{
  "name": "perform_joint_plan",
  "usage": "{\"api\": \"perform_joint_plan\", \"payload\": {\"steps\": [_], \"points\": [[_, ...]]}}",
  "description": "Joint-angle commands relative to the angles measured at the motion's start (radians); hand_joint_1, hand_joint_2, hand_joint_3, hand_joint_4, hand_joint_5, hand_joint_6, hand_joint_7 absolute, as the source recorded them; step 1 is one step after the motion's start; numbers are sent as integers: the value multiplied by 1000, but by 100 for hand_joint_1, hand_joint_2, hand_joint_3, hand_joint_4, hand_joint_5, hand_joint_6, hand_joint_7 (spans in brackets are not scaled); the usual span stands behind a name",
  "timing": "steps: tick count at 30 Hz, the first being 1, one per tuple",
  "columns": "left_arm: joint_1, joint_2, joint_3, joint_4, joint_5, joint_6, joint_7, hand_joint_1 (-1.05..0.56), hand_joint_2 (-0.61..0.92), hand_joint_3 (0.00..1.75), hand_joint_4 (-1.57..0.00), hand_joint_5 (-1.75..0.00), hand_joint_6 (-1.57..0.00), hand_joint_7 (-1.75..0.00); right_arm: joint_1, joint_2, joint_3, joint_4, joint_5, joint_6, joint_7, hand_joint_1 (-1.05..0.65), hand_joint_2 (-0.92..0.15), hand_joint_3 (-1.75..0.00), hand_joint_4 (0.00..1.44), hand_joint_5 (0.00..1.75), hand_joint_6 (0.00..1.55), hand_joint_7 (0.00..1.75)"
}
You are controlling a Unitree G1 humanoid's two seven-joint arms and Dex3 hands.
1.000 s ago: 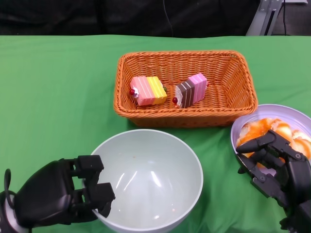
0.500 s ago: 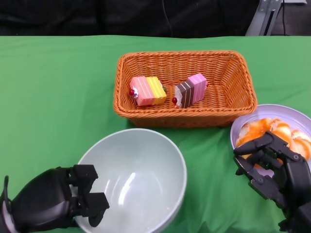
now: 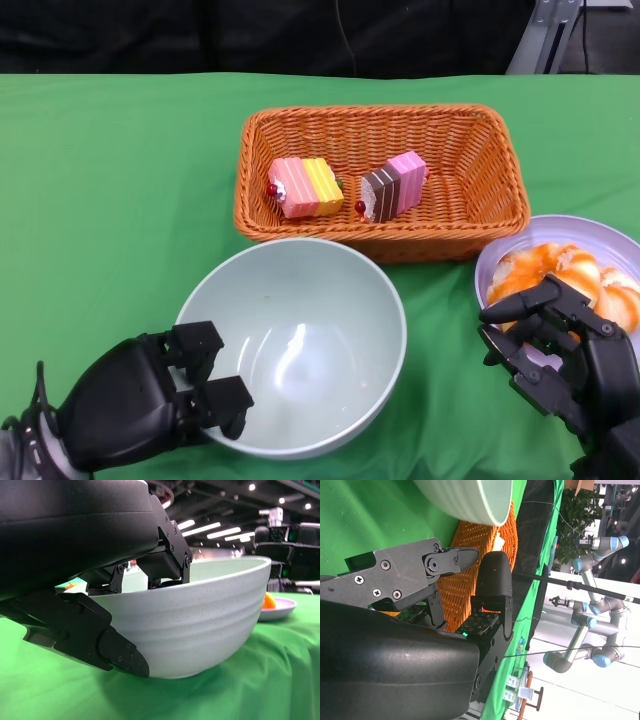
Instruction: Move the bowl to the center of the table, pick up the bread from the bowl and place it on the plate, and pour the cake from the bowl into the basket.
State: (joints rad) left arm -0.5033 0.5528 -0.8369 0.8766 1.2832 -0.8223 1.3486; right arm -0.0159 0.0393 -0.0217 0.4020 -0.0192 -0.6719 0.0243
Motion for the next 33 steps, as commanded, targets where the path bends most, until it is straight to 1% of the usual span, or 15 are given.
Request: {"api": "perform_joint_plan", "payload": {"steps": [1, 3, 4, 6, 7, 9, 11, 15, 17, 20, 26, 30, 31, 32, 33], "points": [[-6, 7, 6, -13, -22, -8, 54, -9, 83, 0, -74, -150, -88, -102, 5, -4, -2, -1, -6, 1, -12, -20, -92, -14, 72, 154, 69, 119], [-6, 10, 8, -21, -29, -16, 60, -10, 83, 0, -76, -141, -93, -87, 3, -5, -1, 3, -7, -2, -13, -20, -92, -14, 72, 154, 69, 118], [-5, 13, 10, -26, -32, -20, 62, -18, 83, 0, -76, -121, -94, -65, 3, -6, -1, 5, -6, -3, -12, -19, -92, -14, 72, 154, 69, 118], [-3, 21, 14, -38, -41, -29, 60, -23, 83, 0, -76, -107, -101, -41, 2, -7, 0, 7, -5, -4, -11, -19, -92, -14, 71, 155, 69, 118], [-2, 26, 15, -42, -46, -32, 57, -36, 85, 0, -73, -85, -97, -25, 2, -6, 0, 7, -5, -3, -12, -20, -92, -14, 71, 155, 69, 119], [0, 31, 17, -48, -51, -36, 53, -43, 86, 0, -73, -69, -96, -13, 2, -6, 1, 7, -5, -3, -13, -20, -92, -14, 72, 155, 69, 119], [2, 38, 21, -53, -56, -43, 47, -58, 89, 1, -65, -58, -88, -6, -1, -8, 0, 14, 1, -7, -6, -20, -92, -14, 72, 155, 69, 120], [8, 51, 30, -63, -65, -46, 23, -68, 92, 1, -61, -49, -83, -1, -4, -10, -1, 20, -1, -13, -8, -20, -92, -14, 72, 154, 68, 120], [12, 63, 36, -69, -75, -46, -4, -89, 92, 8, -44, -36, -65, 0, -4, -7, -2, 25, -10, -19, -18, -21, -92, -13, 72, 155, 69, 120], [18, 69, 42, -74, -88, -43, -21, -100, 92, 16, -37, -27, -53, 0, -2, -4, -2, 22, -12, -17, -25, -20, -92, -13, 72, 155, 69, 119], [26, 75, 66, -78, -122, -52, -76, -105, 92, 21, -28, -19, -40, 0, -2, -11, -2, 24, -19, -15, -22, -20, -92, -14, 70, 155, 69, 119], [31, 76, 77, -84, -133, -54, -98, -105, 92, 22, -26, -17, -37, 0, -3, -11, -3, 26, -23, -17, -24, -20, -92, -14, 70, 155, 68, 120], [33, 74, 91, -70, -183, -105, -147, -105, 92, 22, -26, -17, -37, 0, -6, -10, -5, 32, -20, -21, -22, -20, -92, -14, 70, 155, 68, 121], [35, 73, 104, -60, -224, -145, -188, -105, 92, 39, -20, -13, -29, 0, -8, -10, -6, 37, -17, -24, -22, -20, -92, -14, 72, 155, 68, 121], [38, 72, 115, -54, -254, -173, -223, -105, 92, 46, -17, -12, -27, 0, -9, -9, -7, 41, -15, -27, -21, -20, -92, -14, 72, 155, 69, 121]]}}
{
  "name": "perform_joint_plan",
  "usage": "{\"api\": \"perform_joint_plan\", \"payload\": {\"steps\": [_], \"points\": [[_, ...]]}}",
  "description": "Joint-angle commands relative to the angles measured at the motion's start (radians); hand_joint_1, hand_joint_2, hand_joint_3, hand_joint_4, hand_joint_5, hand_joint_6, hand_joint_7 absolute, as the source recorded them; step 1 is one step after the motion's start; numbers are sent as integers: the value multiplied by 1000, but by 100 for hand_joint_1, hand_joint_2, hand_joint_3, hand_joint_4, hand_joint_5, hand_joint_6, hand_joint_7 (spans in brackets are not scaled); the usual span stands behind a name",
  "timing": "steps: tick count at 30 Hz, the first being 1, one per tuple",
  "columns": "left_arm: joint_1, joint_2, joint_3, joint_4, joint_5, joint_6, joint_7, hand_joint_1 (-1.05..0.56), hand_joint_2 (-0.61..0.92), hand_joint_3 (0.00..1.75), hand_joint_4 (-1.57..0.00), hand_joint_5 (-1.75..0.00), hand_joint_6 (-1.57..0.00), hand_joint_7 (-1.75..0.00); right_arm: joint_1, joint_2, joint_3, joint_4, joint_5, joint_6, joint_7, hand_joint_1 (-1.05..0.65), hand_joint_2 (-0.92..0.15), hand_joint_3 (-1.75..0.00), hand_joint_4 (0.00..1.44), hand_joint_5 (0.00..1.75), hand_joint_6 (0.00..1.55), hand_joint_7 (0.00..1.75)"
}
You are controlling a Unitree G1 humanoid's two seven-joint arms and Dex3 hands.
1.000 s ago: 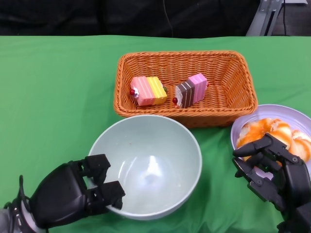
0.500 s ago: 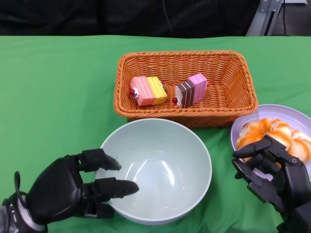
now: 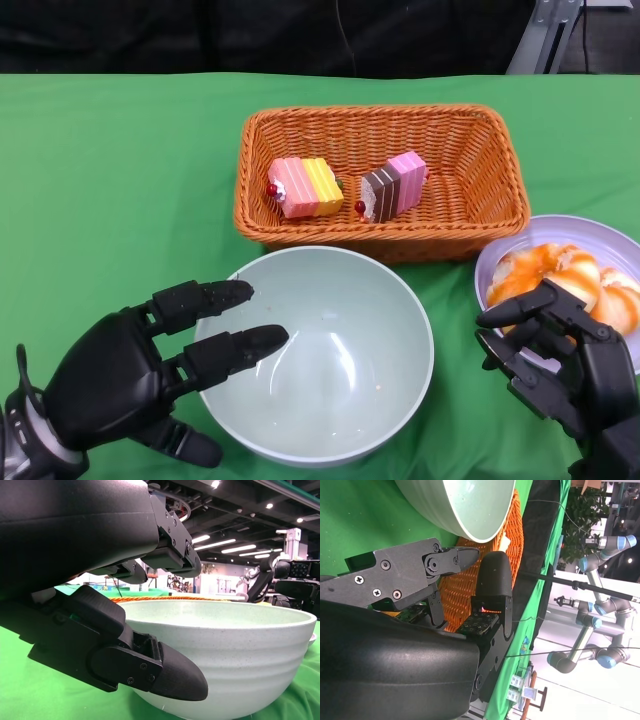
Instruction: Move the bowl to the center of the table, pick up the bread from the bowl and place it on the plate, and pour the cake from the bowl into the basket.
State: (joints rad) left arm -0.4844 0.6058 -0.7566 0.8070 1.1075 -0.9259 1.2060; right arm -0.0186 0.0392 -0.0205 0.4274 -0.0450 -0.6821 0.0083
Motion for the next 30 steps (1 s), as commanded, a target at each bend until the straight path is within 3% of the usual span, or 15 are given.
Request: {"api": "perform_joint_plan", "payload": {"steps": [1, 4, 6, 8, 11, 16, 20, 21, 23, 25, 27, 30], "points": [[18, 14, 52, 37, -147, -127, -151, -105, 92, 49, -16, -11, -25, 0, -8, -8, -10, 19, 9, -20, -7, -20, -92, -14, 73, 155, 69, 121], [20, -20, 109, 110, -399, -262, -393, -105, 92, 54, -7, -6, -19, 0, -10, -9, -11, 24, 10, -23, -7, -23, -91, -13, 73, 154, 69, 122], [33, -35, 144, 121, -507, -283, -516, -105, 92, 57, -7, -6, -17, 0, -10, -8, -11, 24, 13, -22, -5, -23, -92, -13, 73, 154, 69, 122], [70, -90, 192, 105, -773, -263, -705, -105, 92, 51, -15, -9, -22, -2, -11, -10, -11, 24, 10, -26, -6, -22, -92, -13, 73, 154, 68, 122], [114, -150, 248, 44, -1049, -212, -895, -100, 92, 40, -27, -13, -25, -2, -15, -9, -13, 34, 10, -32, -9, -22, -92, -13, 73, 155, 68, 121], [158, -192, 340, -32, -1209, -143, -1115, -96, 92, 35, -33, -14, -26, -2, -17, -8, -15, 41, 10, -36, -9, -22, -92, -12, 73, 155, 69, 120], [178, -334, 495, -158, -1406, -29, -1187, -53, 92, 18, -61, -31, -52, -10, -16, -10, -14, 40, 17, -31, 0, -21, -92, -13, 71, 156, 69, 120], [183, -358, 521, -179, -1432, -7, -1210, -47, 92, 16, -61, -37, -56, -10, -16, -10, -14, 40, 21, -32, 2, -21, -92, -13, 71, 156, 69, 120], [195, -399, 570, -211, -1456, 30, -1244, -32, 92, 15, -50, -67, -64, -7, -20, -14, -13, 49, 30, -51, 15, -19, -92, -15, 71, 157, 68, 121], [205, -437, 612, -229, -1453, 63, -1259, -29, 92, 15, -46, -77, -66, -6, -18, -16, -14, 48, 36, -50, 22, -19, -92, -16, 71, 157, 67, 122], [213, -487, 647, -232, -1443, 90, -1259, -11, 92, 24, -55, -93, -80, -12, -7, -16, -16, 29, 43, -30, 26, -21, -91, -15, 71, 157, 67, 122], [224, -531, 678, -230, -1448, 121, -1318, -5, 92, 30, -66, -110, -94, -21, 3, -24, -17, 16, 53, -25, 38, -21, -91, -15, 70, 156, 68, 120]]}}
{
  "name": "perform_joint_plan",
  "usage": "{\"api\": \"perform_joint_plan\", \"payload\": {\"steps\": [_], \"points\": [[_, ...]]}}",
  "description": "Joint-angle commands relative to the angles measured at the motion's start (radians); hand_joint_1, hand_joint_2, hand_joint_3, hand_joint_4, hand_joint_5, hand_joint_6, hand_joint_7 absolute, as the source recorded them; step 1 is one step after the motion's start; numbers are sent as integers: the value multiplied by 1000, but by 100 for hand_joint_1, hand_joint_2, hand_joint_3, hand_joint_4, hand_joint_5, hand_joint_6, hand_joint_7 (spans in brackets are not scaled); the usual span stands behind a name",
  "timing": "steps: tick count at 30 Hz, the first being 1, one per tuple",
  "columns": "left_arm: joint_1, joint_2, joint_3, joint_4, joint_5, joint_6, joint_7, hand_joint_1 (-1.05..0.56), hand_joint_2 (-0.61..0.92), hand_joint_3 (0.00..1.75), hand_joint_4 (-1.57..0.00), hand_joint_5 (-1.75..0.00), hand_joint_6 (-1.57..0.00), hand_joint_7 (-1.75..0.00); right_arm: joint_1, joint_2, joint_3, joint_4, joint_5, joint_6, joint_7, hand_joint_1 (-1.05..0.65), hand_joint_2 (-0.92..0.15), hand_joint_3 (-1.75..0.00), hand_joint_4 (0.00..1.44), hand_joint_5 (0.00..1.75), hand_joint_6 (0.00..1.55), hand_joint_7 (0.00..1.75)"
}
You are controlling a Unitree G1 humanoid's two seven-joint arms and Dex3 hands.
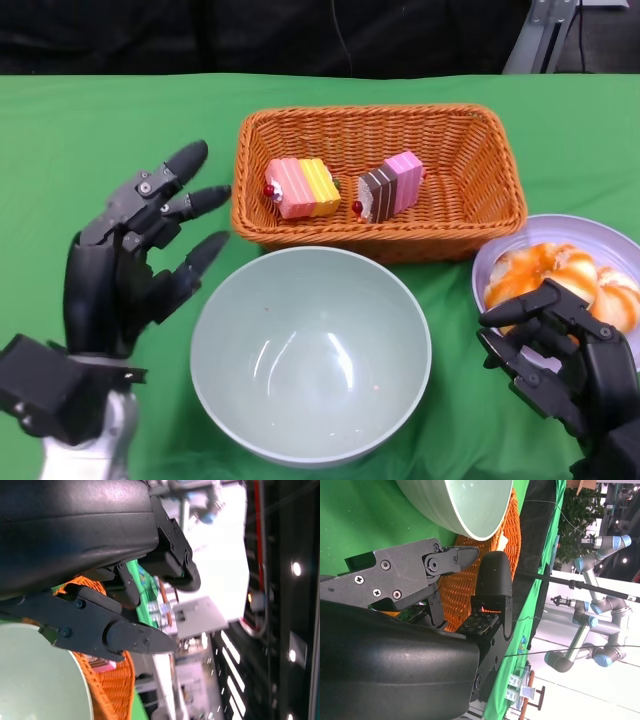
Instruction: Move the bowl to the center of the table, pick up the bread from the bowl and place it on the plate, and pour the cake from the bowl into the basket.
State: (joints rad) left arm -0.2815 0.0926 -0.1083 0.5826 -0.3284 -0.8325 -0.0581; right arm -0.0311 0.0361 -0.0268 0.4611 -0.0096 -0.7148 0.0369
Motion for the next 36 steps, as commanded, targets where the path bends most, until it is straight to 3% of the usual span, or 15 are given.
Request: {"api": "perform_joint_plan", "payload": {"steps": [1, 3, 6, 10, 15, 22, 32, 36], "points": [[25, -28, 37, -4, -23, 41, -88, -5, 92, 30, -66, -116, -96, -26, 18, -23, -10, -23, 21, 10, 15, -20, -91, -15, 70, 156, 68, 120], [32, -42, 52, 5, -26, 57, -141, -7, 92, 31, -71, -125, -102, -42, 24, -27, -13, -32, 28, 14, 25, -20, -91, -16, 70, 156, 68, 119], [41, -54, 72, 39, -25, 67, -223, -7, 92, 43, -77, -143, -89, -92, 26, -38, -19, -31, 41, 11, 44, -20, -91, -16, 69, 155, 68, 118], [44, -62, 104, 57, -71, 128, -352, -3, 92, 52, -79, -154, -83, -121, 24, -41, -25, -18, 56, -4, 57, -20, -90, -17, 71, 155, 69, 118], [44, -65, 149, 86, -70, 197, -413, 0, 63, 104, -82, -164, -79, -148, 24, -47, -31, -3, 61, -32, 72, -19, -91, -19, 71, 155, 69, 118], [38, -63, 201, 103, -91, 289, -512, 1, 52, 122, -80, -169, -76, -153, 36, -43, -28, -3, 67, -33, 100, -18, -91, -23, 71, 157, 68, 120], [19, -84, 261, 136, -92, 285, -575, -1, 51, 121, -78, -174, -75, -154, 32, -43, -27, 30, 65, -42, 117, -15, -88, -27, 69, 158, 67, 120], [17, -97, 266, 85, -95, 291, -593, -4, 60, 103, -77, -174, -75, -153, 20, -44, -30, 49, 63, -54, 116, -15, -89, -27, 69, 158, 66, 120]]}}
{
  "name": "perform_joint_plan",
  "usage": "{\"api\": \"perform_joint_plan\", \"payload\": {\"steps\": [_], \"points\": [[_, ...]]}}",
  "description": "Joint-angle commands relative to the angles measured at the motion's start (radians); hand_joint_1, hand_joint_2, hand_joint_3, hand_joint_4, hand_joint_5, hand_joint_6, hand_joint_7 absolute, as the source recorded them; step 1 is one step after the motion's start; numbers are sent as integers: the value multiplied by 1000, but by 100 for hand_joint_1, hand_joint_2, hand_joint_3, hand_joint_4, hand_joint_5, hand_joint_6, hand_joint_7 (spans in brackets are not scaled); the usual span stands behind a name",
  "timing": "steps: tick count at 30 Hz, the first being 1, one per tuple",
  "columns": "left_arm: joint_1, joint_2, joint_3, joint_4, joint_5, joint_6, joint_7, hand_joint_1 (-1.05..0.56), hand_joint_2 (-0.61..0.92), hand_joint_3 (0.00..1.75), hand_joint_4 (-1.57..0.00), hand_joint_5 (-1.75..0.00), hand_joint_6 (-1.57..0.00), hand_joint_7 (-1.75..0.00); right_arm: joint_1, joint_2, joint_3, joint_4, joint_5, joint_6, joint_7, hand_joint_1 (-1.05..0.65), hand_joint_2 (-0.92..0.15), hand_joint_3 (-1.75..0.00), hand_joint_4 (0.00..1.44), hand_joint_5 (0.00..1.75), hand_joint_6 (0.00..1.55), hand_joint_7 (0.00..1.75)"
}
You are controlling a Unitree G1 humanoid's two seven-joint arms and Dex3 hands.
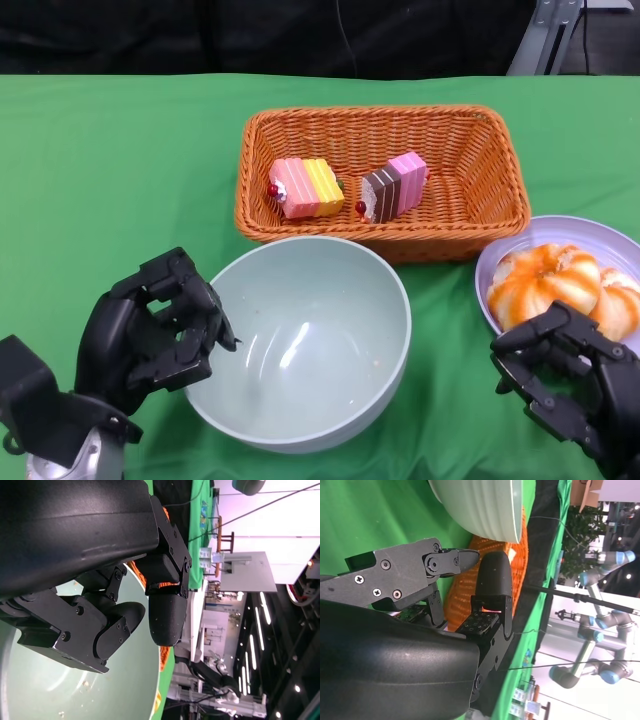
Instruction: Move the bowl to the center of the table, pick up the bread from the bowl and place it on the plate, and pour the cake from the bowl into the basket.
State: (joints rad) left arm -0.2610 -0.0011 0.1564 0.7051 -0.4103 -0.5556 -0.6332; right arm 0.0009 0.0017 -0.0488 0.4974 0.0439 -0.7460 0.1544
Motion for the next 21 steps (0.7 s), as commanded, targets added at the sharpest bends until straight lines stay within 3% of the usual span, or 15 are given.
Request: {"api": "perform_joint_plan", "payload": {"steps": [1, 4, 9, 13, 17, 21], "points": [[-3, -7, 0, -66, -16, 28, -18, -4, 62, 101, -77, -174, -75, -153, -15, -13, -8, 9, 10, -17, 2, -15, -89, -27, 69, 158, 66, 119], [0, -14, -5, -134, -14, 60, -14, -4, 64, 98, -76, -174, -75, -153, -27, -21, -7, -8, 18, 5, 13, -16, -90, -27, 68, 158, 66, 119], [-4, 0, -16, -242, 31, 109, 51, -5, 57, 111, -75, -175, -74, -155, -41, -11, -2, -100, -1, 76, -12, -21, -90, -24, 70, 159, 67, 121], [-1, 12, -23, -341, 18, 193, 72, -9, 59, 101, -77, -172, -76, -150, -38, -1, 9, -184, -18, 133, -36, -24, -91, -21, 73, 155, 70, 115], [0, 11, -22, -362, 8, 221, 59, -8, 54, 115, -81, -172, -78, -147, -34, 2, 18, -206, -4, 150, -30, -21, -92, -20, 75, 153, 73, 112], [0, 8, -28, -359, 32, 216, 74, -9, 56, 111, -80, -172, -78, -149, -36, 0, 16, -212, -16, 162, -46, -23, -91, -21, 74, 154, 73, 112]]}}
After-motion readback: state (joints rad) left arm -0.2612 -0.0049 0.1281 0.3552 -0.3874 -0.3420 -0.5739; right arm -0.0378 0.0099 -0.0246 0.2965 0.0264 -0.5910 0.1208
